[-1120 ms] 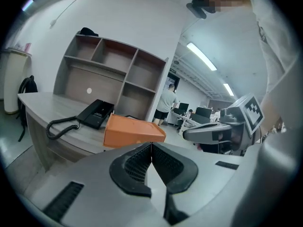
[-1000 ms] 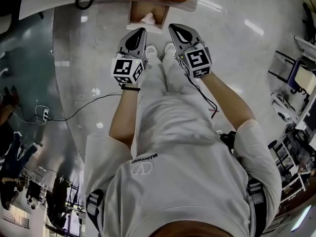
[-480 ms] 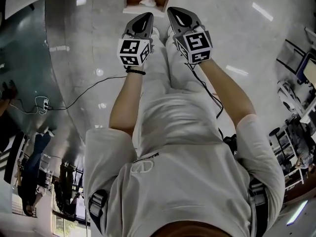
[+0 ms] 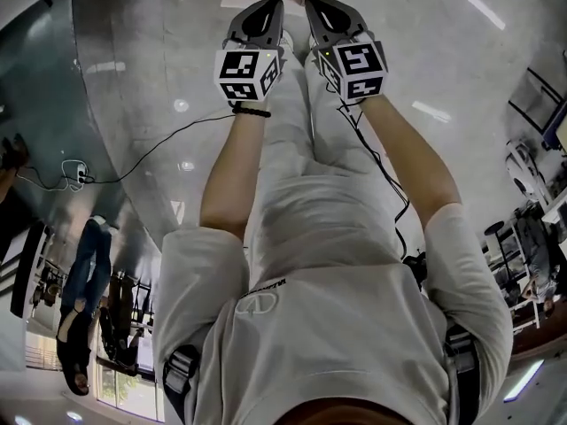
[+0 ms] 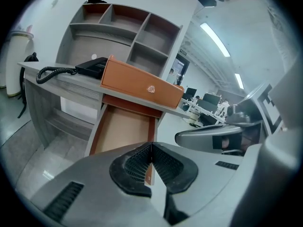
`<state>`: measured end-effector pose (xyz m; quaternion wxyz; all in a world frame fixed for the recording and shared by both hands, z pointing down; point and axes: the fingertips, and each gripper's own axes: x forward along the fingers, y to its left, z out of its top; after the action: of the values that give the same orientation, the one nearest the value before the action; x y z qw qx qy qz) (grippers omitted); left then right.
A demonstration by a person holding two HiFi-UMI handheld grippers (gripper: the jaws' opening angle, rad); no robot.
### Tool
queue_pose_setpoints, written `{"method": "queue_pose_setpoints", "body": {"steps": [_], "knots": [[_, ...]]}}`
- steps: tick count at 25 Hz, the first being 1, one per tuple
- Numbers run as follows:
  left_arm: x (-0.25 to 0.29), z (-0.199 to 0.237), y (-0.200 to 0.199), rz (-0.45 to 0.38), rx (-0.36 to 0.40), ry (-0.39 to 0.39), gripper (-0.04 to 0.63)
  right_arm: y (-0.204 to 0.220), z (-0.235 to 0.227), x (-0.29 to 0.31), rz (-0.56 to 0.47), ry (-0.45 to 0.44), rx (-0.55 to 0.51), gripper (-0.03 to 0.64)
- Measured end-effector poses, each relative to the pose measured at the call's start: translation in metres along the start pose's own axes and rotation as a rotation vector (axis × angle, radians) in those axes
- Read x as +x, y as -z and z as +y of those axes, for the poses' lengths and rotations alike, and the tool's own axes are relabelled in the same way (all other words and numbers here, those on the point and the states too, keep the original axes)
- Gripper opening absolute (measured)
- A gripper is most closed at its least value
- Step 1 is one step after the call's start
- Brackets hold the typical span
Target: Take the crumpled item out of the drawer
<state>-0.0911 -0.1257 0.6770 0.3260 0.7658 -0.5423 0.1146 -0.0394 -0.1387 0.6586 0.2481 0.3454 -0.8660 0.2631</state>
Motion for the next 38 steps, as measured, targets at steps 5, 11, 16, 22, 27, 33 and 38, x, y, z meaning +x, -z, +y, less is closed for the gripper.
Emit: {"method": "queue_pose_setpoints", "body": {"steps": [5,11,16,22,27,33,38], "knots": [[0.016,0.005,0.019,0.032,0.016,-0.026,0.002,0.014,-0.013,0.012,0.010,0.010,0.036,0.002],[0.029,0.024,0.038,0.056,-0.007,-0.061,0.001,0.030,-0.018,0.029,0.019,0.022,0.072,0.000],[0.043,0.036,0.050,0.065,-0.035,-0.063,0.123,0.044,-0.021,0.042,0.023,0.024,0.089,0.002],[0.064,0.051,0.063,0.129,-0.032,-0.086,0.469,0.050,-0.022,0.042,0.004,0.024,0.121,0.000],[0.076,0.058,0.068,0.174,-0.016,-0.103,0.486,0.055,-0.027,0.039,-0.002,0.032,0.145,0.001],[0.090,0.069,0.071,0.195,-0.018,-0.142,0.486,0.060,-0.037,0.039,-0.005,0.035,0.156,0.002],[0.096,0.073,0.077,0.213,-0.028,-0.154,0.485,0.071,-0.043,0.043,0.008,0.046,0.167,0.001]]}}
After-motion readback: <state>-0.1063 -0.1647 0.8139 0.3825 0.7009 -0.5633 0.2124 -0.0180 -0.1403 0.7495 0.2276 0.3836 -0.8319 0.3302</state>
